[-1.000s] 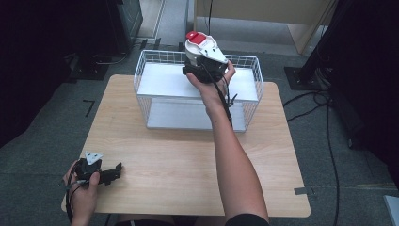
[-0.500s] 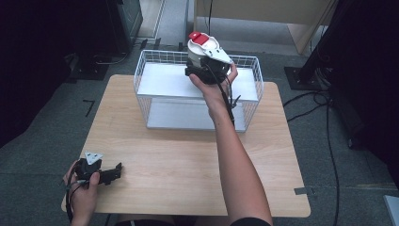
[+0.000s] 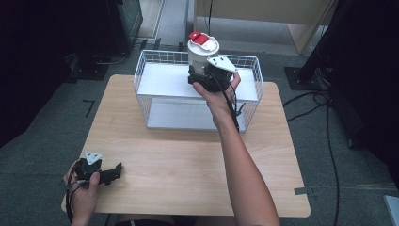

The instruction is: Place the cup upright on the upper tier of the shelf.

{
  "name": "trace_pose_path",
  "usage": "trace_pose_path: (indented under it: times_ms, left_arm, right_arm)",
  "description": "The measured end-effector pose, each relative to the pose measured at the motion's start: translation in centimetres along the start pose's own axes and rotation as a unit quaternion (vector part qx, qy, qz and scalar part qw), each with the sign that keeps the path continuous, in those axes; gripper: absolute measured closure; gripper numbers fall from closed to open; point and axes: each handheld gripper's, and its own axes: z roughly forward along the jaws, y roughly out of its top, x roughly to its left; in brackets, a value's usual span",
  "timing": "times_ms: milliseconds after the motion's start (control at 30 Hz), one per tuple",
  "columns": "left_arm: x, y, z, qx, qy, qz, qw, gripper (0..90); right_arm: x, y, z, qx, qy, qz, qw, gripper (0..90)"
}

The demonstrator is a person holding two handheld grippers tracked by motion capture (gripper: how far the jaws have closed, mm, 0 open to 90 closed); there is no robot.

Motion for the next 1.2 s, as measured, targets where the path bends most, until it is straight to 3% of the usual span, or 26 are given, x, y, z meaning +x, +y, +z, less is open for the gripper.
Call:
trace_pose_path:
  times_ms: [667, 833, 1200]
  left_arm:
    - [0.0, 0.0, 0.0, 0.000, 0.000, 0.000, 1.0000, 0.0]
    - [0.0, 0.0, 0.0, 0.000, 0.000, 0.000, 1.0000, 0.0]
    - [0.0, 0.0, 0.0, 0.000, 0.000, 0.000, 1.0000, 0.0]
  right_arm:
    - [-1.8, -2.1, -5.9, -0.005, 0.016, 0.000, 0.9999, 10.5]
    - [-2.1, -3.4, -7.7, -0.003, 0.010, -0.015, 0.9998, 9.8]
    - [-2.9, -6.9, -10.7, 0.002, 0.008, -0.016, 0.9998, 9.4]
